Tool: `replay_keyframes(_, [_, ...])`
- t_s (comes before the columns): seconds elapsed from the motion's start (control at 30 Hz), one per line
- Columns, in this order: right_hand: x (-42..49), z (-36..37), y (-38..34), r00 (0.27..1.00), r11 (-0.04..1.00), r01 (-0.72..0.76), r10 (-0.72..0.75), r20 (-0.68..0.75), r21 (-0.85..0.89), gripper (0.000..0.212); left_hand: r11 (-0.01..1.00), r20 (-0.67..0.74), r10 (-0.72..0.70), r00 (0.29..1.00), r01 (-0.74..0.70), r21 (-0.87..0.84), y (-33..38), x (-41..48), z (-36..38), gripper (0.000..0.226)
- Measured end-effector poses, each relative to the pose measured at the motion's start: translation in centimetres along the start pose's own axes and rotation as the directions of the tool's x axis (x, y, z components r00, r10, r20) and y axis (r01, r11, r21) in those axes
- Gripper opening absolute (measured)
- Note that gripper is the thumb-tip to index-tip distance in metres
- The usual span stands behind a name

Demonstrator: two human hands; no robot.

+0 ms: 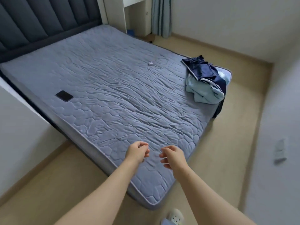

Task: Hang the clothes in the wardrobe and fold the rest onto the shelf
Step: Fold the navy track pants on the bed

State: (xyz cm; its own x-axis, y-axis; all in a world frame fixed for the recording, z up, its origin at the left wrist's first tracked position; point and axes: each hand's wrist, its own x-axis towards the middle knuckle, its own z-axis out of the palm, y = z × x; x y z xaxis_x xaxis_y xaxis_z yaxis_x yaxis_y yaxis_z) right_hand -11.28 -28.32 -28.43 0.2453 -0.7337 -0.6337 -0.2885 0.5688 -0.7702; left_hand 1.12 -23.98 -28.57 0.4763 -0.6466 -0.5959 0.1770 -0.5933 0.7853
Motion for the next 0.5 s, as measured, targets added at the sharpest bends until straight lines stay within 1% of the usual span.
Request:
replay_keyframes(0.07, [2.6, -6.0, -1.7, 0.998, 1.000, -0.005, 0.006, -0.058, 0.016, 0.011, 1.000, 0.053, -0.012, 0.999, 0.011, 0.019, 2.9, 1.4, 6.4, 0.022])
replay_keyframes(0.17, [5.6, -12.1, -3.7, 0.992, 1.000, -0.013, 0.016, -0.128, 0.023, 0.014, 1.000, 0.112, -0.018, 0.994, 0.015, 0.027, 6.3, 3.6, 12.8, 0.022])
replay_keyframes(0.27, [9.0, -16.9, -5.5, 0.983, 0.998, -0.048, 0.055, -0.173, 0.046, 0.015, 0.999, 0.149, -0.030, 0.988, 0.025, 0.033, 9.5, 6.8, 18.1, 0.022])
replay_keyframes(0.37, [12.5, -20.4, -7.9, 0.979, 0.996, -0.087, 0.090, -0.183, 0.026, 0.012, 0.999, 0.171, -0.023, 0.985, 0.015, 0.044, 12.6, 10.5, 22.2, 0.022])
replay_keyframes(0.5, [18.3, -24.7, -11.9, 0.972, 0.994, -0.092, 0.103, -0.212, 0.063, 0.012, 0.997, 0.192, -0.030, 0.981, 0.016, 0.076, 17.1, 15.8, 27.0, 0.019])
